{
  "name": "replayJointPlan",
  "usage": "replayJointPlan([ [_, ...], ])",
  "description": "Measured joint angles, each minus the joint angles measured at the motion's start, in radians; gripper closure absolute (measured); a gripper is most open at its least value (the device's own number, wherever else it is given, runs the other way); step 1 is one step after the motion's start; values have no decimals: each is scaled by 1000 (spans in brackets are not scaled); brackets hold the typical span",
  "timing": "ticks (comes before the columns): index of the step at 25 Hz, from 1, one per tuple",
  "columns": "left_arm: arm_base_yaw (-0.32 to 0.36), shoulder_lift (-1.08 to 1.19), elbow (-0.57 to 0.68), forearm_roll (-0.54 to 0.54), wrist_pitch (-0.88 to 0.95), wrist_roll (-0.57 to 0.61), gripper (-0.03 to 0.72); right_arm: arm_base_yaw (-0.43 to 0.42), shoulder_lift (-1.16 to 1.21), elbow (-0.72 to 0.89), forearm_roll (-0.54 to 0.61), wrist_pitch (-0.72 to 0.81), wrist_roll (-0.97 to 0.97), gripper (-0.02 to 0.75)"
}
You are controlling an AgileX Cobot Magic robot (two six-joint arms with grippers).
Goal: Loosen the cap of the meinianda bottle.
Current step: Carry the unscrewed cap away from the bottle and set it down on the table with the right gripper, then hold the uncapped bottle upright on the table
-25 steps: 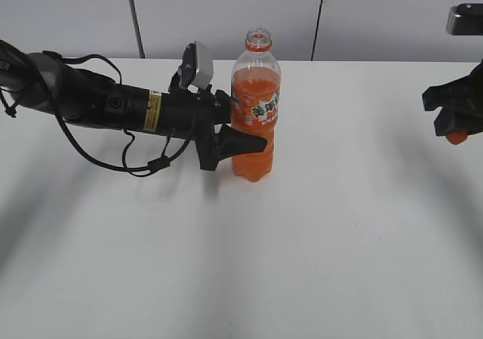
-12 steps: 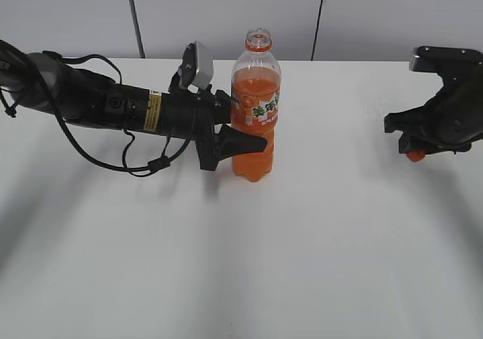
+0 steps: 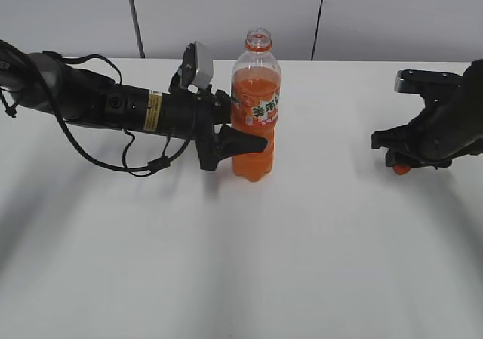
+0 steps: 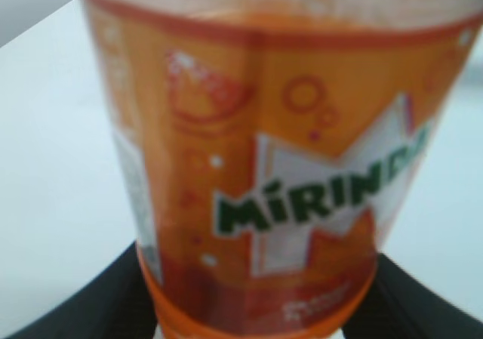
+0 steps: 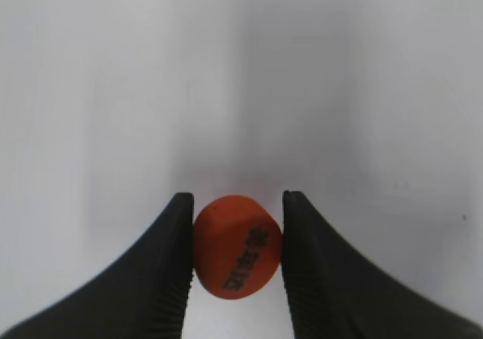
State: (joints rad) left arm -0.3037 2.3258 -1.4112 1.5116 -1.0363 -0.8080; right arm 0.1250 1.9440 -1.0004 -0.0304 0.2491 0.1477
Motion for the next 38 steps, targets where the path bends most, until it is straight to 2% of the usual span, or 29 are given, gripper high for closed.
replayJointPlan([
  [7, 0, 0, 0, 0, 0, 0, 283, 0, 27, 2, 1, -17, 0, 453],
  [11, 0, 0, 0, 0, 0, 0, 283, 0, 28, 2, 3, -19, 0, 340],
  [17, -1, 0, 0, 0, 1, 0, 284, 0, 28, 2, 5, -19, 0, 247],
  [21, -1, 0, 0, 0, 2, -4, 284, 0, 28, 2, 5, -20, 0, 141],
  [31, -1, -1, 0, 0, 3, -9, 272, 0, 28, 2, 6, -20, 0, 139],
  [38, 0, 5, 3, 56, 39, -63, 111, 1, 28, 2, 6, -20, 0, 141],
])
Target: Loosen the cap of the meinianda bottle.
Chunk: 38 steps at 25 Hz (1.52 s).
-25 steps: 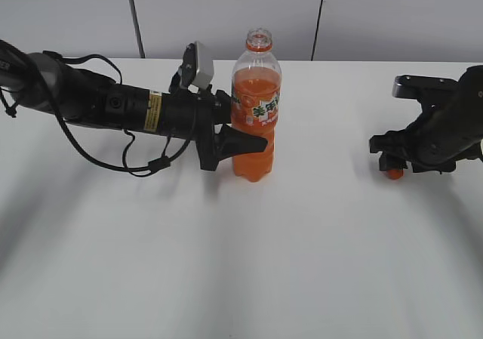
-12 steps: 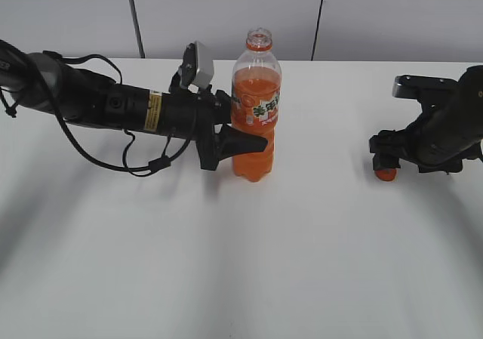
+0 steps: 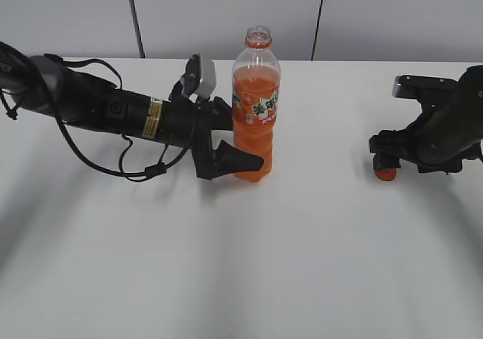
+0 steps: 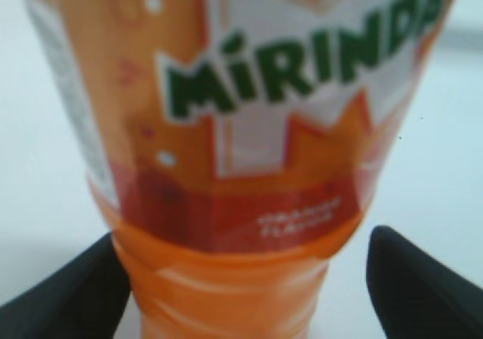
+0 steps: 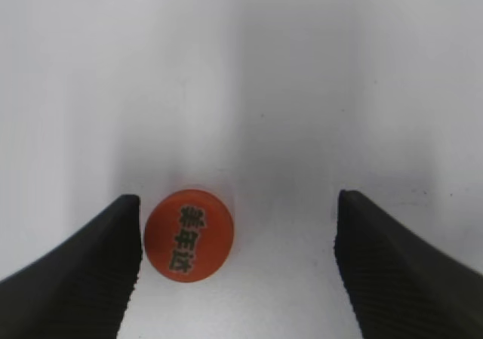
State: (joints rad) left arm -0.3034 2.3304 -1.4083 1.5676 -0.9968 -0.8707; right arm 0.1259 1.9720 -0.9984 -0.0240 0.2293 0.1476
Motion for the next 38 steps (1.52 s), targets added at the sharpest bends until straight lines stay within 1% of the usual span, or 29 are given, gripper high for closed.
replayJointPlan([
  [3, 12, 0, 0, 6, -2, -8, 99, 0, 0, 0, 1, 0, 0, 143],
  [6, 32, 0, 0, 44, -2, -19, 99, 0, -2, 0, 1, 0, 0, 146],
  [12, 56, -20, 0, 214, 4, -53, 99, 1, -69, 1, 1, 0, 0, 150],
  [19, 98, -73, 0, 251, 35, -85, 99, 1, -193, 3, 0, 10, -55, 150],
  [24, 100, -116, 0, 251, 275, -163, 106, 1, -276, 3, -19, -15, -94, 150],
  [27, 99, -148, 0, 237, 439, -185, 109, 1, -306, 3, -41, -28, -98, 150],
  [29, 98, -169, 0, 186, 554, -187, 117, 1, -319, 3, -58, -41, -99, 150],
  [31, 98, -184, 0, 101, 689, -188, 125, 1, -330, 3, -89, -54, -99, 150],
  [33, 98, -194, 0, 39, 804, -189, 129, 1, -339, 3, -119, -72, -99, 150],
  [38, 98, -203, 1, -9, 1038, -189, 130, 1, -353, 3, -170, -118, -100, 150],
])
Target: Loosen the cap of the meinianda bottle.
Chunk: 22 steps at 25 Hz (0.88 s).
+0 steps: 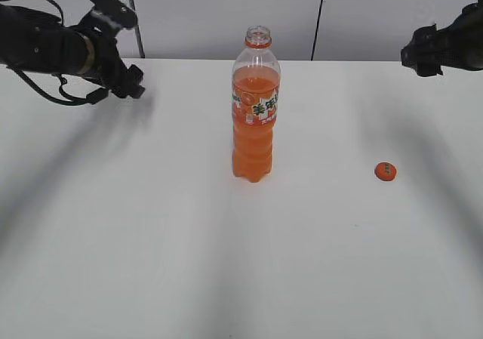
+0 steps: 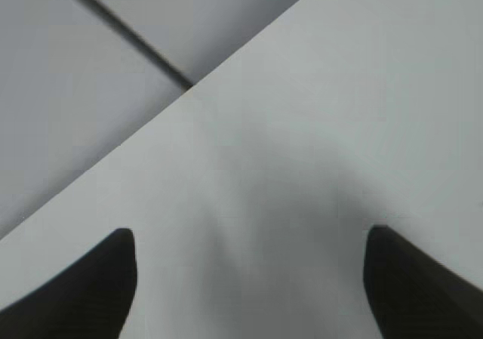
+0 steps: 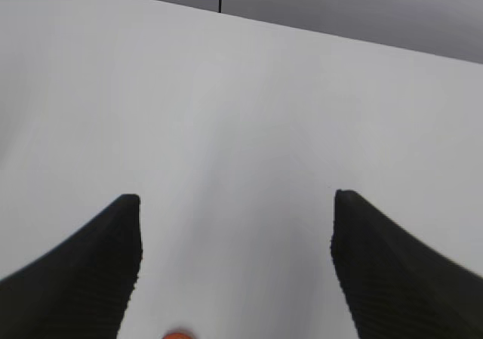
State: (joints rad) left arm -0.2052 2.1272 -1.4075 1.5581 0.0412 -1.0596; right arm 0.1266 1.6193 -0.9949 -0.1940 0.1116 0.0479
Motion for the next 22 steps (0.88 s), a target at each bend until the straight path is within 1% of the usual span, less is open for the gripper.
replayJointPlan([
  [3, 0, -16, 1, -32, 141, 5, 131, 0, -14, -6, -8, -3, -1, 150],
  [4, 0, -28, 1, -70, 186, 25, 133, 0, -18, -12, -8, -3, -1, 150],
  [5, 0, -41, 1, -114, 222, 70, 134, 0, -25, -18, -9, -3, -1, 150],
  [6, 0, -50, 1, -176, 267, 128, 137, 0, -29, -23, -9, -5, -1, 150],
  [8, 0, -62, 1, -307, 363, 296, 143, 0, -36, -29, -11, -7, -1, 150],
  [11, 4, -62, 1, -552, 462, 512, 158, 0, -39, -41, -12, -7, -1, 150],
  [13, 7, -62, -1, -699, 517, 666, 162, 0, -39, -52, -12, -5, -2, 150],
  [15, 8, -62, -19, -846, 588, 796, 162, 0, -40, -71, 4, 16, -2, 150],
  [18, 11, -62, -107, -1079, 713, 936, 162, 0, -40, -105, 31, 83, -1, 150],
  [20, 13, -62, -178, -1170, 809, 1015, 164, 0, -40, -136, 34, 148, 0, 150],
  [22, 14, -69, -242, -1223, 904, 1053, 169, 0, -40, -182, 35, 240, 0, 150],
])
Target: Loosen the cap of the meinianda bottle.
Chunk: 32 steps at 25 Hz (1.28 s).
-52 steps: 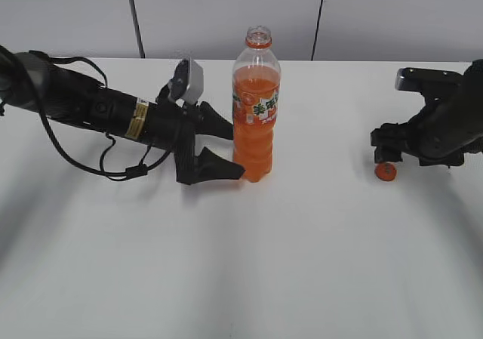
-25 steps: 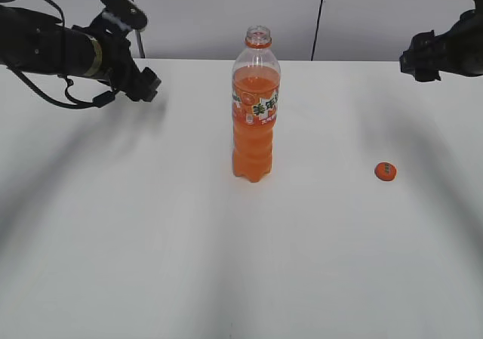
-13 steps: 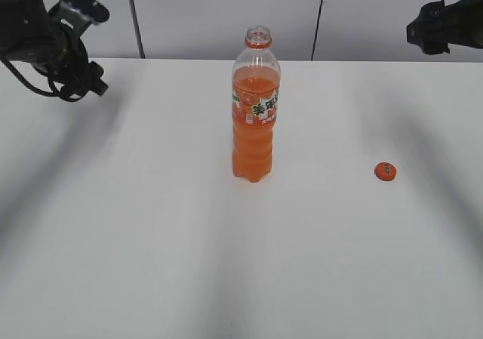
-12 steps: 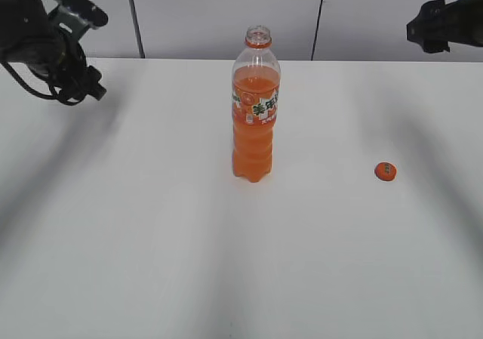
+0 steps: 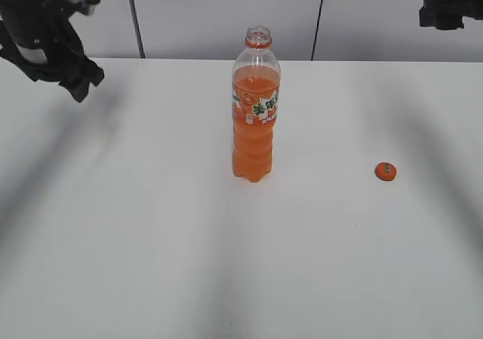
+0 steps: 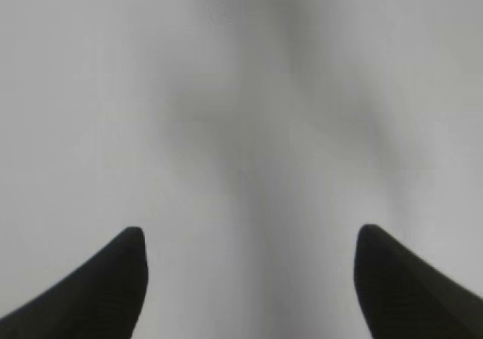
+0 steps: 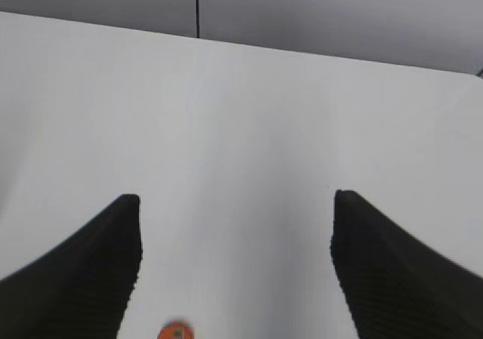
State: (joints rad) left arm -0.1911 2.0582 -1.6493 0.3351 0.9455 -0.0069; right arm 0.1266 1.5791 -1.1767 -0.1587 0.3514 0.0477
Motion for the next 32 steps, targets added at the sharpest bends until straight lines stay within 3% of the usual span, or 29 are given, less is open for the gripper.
replayJointPlan([
  [7, 1, -12, -176, -87, 245, 22, 177, 0, -1, -149, 22, 347, 0, 150],
  [12, 2, -57, -187, -158, 270, 42, 196, 0, -1, -226, 40, 514, -33, 150],
  [20, 2, -146, -189, -201, 275, 80, 207, 0, -1, -356, 189, 743, -296, 150],
  [25, 20, -200, -189, -214, 275, 86, 212, 0, -1, -398, 213, 847, -335, 150],
  [32, 42, -283, -189, -221, 277, 88, 214, 0, -39, -408, 222, 860, -296, 150],
])
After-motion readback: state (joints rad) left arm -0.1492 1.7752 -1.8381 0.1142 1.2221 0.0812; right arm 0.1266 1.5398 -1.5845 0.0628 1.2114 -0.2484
